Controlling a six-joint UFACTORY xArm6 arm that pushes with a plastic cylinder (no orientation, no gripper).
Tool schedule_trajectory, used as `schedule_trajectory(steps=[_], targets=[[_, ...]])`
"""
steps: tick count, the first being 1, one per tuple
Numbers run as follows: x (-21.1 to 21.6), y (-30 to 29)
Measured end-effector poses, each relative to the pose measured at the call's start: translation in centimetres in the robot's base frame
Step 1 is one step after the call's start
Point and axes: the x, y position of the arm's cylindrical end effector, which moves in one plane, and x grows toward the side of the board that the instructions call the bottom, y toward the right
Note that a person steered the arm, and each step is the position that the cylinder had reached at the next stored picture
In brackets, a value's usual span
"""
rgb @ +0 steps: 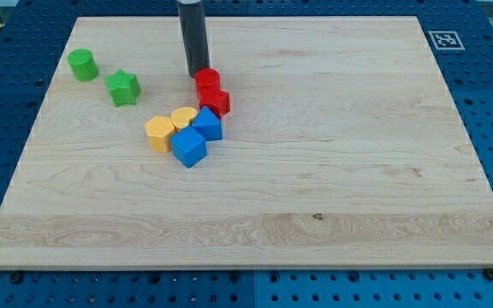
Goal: Place your arm at the top right side of red circle
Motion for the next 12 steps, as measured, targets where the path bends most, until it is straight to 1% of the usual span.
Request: schedule_trajectory(steps=[1,3,4,8,12], targets=[[0.0,0.2],[-6.3,2.7],[-8.0,3.7],[-6.0,3.7],[-2.3,3.6]])
